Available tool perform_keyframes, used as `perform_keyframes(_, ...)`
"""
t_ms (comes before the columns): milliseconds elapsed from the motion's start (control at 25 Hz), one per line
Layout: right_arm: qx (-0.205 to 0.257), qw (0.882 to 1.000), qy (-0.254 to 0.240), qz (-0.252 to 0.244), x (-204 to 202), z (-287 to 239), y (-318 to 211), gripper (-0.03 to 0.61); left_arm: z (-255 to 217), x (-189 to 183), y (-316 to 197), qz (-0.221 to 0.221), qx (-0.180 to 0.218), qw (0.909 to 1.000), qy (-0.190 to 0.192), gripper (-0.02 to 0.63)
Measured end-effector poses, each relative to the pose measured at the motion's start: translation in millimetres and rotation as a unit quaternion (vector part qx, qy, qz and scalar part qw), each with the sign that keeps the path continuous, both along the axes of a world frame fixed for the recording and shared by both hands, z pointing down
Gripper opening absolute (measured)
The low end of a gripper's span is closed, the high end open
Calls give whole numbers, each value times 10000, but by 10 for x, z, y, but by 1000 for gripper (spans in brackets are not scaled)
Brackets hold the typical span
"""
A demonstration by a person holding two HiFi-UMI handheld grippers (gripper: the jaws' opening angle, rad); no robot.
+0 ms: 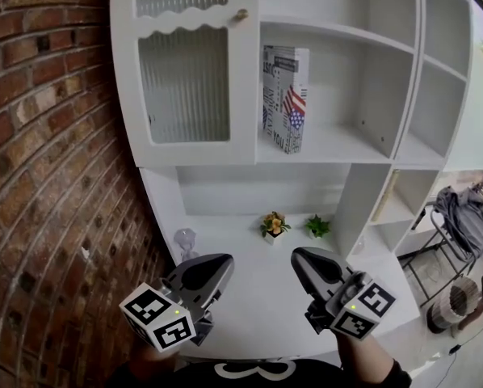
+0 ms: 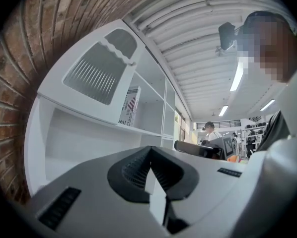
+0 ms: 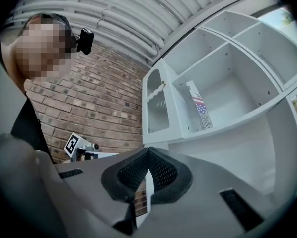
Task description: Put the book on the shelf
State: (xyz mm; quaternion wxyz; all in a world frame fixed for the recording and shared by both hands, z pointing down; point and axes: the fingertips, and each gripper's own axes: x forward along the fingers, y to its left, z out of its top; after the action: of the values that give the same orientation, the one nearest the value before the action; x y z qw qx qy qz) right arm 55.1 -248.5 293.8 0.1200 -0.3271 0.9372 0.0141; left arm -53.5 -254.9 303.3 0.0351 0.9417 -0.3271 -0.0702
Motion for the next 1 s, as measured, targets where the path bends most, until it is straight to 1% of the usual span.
perform_keyframes(80, 70, 10000, -35, 34, 18, -24, 14, 11, -12, -22, 15, -18, 21, 10000, 16, 0)
perform_keyframes(200, 149, 9998, 45, 114, 32, -30, 8, 11, -28, -41, 4, -37, 47, 10000, 35, 0)
perform_keyframes(560, 99, 9995, 180, 229, 23, 14, -80, 10, -31, -55, -66, -75, 64, 9999, 46, 0)
perform_keyframes(640, 73, 9997, 117, 208, 1, -22, -88, 10, -29, -45, -84, -74, 59, 9999, 47, 0)
perform_keyframes(760, 210, 9996, 94, 188, -5, -52, -108, 10, -16, -19, -103, -49, 50, 10000, 35, 0)
perform_keyframes(1000, 178, 9981, 479, 356, 56, 59, -208, 9, -36, 19, -154, -19, 74, 10000, 39, 0)
